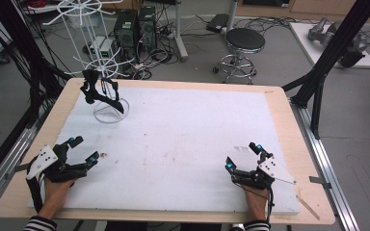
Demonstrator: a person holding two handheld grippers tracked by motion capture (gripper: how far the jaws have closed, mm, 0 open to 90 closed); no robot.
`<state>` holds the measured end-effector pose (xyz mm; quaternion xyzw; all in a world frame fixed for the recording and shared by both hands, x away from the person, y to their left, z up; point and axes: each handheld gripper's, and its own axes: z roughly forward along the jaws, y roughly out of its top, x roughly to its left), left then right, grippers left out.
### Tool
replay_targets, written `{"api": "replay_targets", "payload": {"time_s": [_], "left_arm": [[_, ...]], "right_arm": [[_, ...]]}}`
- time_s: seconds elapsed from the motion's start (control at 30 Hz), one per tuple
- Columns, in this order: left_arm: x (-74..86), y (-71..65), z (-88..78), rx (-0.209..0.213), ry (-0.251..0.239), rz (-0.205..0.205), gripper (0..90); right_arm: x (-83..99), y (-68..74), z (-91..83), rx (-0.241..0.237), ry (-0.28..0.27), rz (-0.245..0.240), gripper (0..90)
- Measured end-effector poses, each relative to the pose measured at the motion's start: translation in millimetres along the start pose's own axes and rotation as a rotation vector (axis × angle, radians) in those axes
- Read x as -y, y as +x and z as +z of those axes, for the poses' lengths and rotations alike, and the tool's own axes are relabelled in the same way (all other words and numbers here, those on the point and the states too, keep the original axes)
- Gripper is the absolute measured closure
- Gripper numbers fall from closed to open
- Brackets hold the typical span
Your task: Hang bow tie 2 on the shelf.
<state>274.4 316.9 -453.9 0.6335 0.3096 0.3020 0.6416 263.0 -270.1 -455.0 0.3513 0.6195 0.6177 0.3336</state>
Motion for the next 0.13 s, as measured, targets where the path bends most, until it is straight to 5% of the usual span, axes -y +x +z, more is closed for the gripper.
{"api": "replay_targets", "payload": {"time_s": [0.13], "left_arm": [[0.2,-0.6,-0.2,-0.002,-0.001,0.009,14.0]], "right_arm": [[-0.1,0.0,0.1,0.001,0.001,0.0,0.8]]}}
